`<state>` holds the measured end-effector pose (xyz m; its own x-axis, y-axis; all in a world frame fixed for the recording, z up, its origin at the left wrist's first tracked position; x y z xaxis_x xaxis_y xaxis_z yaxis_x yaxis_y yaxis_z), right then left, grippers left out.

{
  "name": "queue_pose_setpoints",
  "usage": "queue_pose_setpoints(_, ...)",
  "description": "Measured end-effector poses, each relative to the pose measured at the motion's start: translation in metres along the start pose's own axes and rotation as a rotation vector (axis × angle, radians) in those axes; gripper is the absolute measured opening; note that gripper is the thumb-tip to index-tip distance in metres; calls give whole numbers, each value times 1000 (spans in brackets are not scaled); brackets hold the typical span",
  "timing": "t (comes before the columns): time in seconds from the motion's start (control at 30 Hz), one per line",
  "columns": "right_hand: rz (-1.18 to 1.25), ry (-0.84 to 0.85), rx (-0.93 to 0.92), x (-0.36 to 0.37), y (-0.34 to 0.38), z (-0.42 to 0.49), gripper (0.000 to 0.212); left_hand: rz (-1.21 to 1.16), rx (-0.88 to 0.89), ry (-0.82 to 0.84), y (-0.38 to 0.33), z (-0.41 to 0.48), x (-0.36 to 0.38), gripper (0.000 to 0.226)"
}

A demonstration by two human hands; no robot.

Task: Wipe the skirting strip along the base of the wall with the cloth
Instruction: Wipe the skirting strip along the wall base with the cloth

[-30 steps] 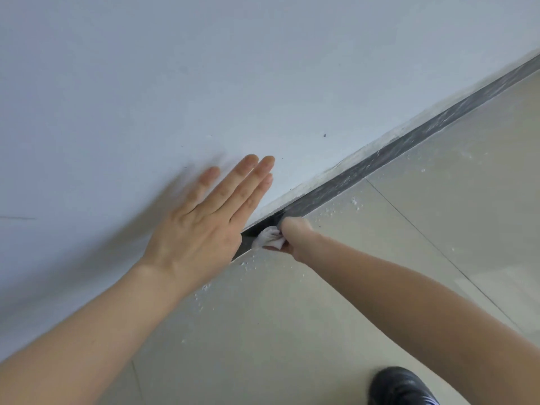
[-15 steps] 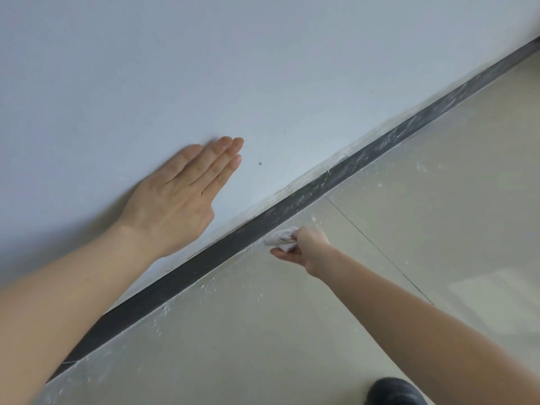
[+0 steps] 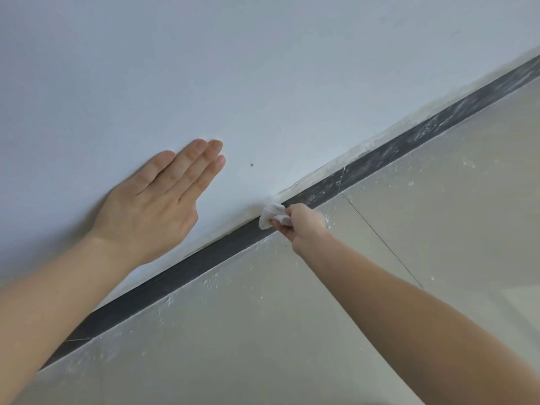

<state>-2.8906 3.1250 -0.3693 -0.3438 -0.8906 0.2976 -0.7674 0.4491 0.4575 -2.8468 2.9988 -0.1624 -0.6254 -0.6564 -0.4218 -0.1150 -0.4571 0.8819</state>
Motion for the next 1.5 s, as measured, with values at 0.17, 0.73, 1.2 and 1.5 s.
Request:
queue_pose_setpoints(0.17, 311, -191, -122, -61, 27, 23, 7, 10, -9, 22, 0, 1, 1, 63)
queue_pose_setpoints(0.73, 41, 388, 551, 92, -214, -21, 11, 56, 34, 65, -4, -1, 6, 67)
queue_pose_setpoints(1.2, 474, 118, 92, -12, -11, 15, 26, 97, 41, 59, -5, -2, 11, 66)
queue_pose_setpoints(1.5, 30, 291, 357, 50, -171, -4, 20, 115, 47, 88, -5, -2, 10, 69)
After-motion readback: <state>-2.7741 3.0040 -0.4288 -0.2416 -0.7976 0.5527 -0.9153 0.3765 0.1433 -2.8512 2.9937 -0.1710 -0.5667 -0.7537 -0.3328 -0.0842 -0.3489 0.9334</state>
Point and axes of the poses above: each hand's wrist, its own z-axis towards the middle knuckle, its own x-axis out of the palm, y = z × x, the point moved 10 cm from there along z, towards the middle knuckle, and after that the axes turned 5 degrees about z, right-handed, at the moved point
